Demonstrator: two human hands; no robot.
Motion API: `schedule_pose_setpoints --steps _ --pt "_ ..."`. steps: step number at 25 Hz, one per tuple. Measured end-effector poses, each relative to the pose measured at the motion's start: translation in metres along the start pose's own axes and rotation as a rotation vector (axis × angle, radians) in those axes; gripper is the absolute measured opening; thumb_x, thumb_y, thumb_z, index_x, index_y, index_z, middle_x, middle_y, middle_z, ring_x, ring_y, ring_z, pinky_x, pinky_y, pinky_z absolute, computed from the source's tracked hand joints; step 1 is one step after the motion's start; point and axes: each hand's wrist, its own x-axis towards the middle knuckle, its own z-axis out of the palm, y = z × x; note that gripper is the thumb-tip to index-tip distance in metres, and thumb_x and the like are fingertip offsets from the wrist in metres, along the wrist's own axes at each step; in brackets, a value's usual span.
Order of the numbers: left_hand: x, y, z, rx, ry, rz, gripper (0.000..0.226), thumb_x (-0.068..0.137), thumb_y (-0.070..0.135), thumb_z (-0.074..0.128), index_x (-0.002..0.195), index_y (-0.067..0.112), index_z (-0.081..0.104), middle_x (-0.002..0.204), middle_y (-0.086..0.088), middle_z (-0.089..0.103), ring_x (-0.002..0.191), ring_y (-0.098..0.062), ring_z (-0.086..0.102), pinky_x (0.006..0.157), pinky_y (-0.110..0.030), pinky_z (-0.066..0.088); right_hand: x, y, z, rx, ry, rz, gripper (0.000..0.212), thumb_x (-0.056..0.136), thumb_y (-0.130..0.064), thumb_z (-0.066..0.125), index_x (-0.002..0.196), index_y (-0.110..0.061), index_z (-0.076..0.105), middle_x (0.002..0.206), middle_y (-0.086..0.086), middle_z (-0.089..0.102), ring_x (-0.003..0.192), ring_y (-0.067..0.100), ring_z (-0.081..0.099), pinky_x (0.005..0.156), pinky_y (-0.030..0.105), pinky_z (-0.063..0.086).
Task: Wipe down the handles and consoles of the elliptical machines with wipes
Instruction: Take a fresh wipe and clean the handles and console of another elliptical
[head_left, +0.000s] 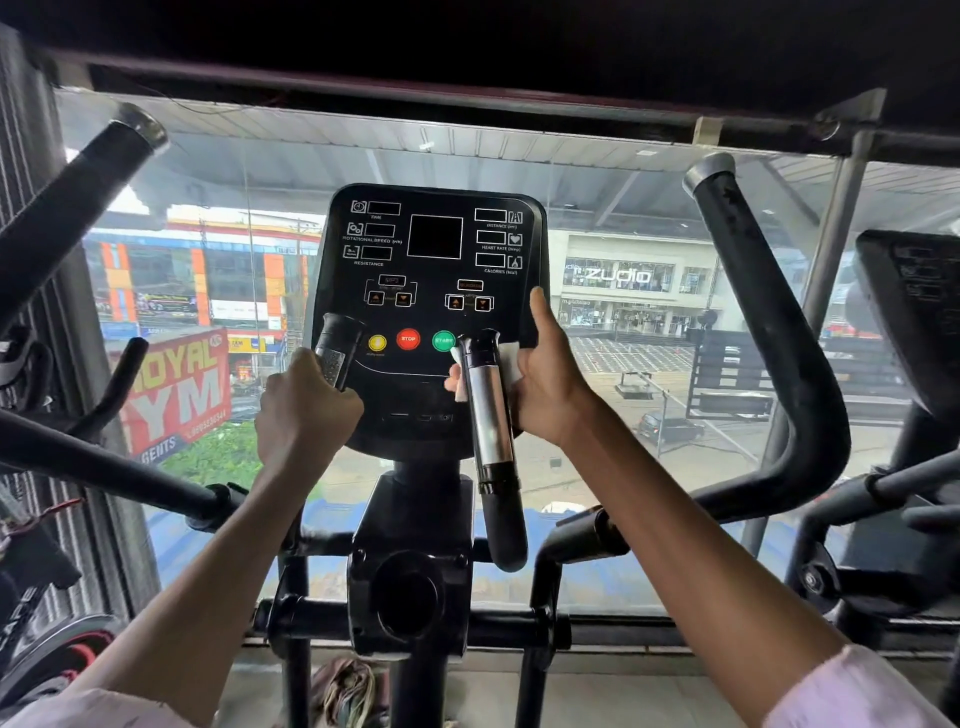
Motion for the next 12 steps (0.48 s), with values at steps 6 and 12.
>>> schedule_pose_setpoints --steps 6,12 --pt "0.001 -0.001 0.001 0.003 -0.002 0.001 0.024 0.075 0.012 0.061 0.094 0.009 0.048 0.073 -0.006 0.043 0.074 -0.032 0.044 0.064 -0.039 0.037 -0.005 0.04 -0.018 0.209 -0.22 0.083 0.096 0.077 -0.09 0.044 0.114 -0.002 0.059 0.092 0.016 0.06 0.081 0.033 0.057 0.111 0.055 0.041" --pt "0.001 -0.002 0.001 -0.001 0.009 0.011 0.023 0.073 0.012 0.061 0.093 0.009 0.05 0.081 -0.014 0.053 0.071 -0.034 0.05 0.061 -0.038 0.038 0.009 0.008 0.005 0.28 -0.179 0.054 0.106 0.071 -0.095 0.039 0.102 0.005 0.059 0.081 0.019 0.057 0.115 0.037 0.042 0.066 0.039 0.059"
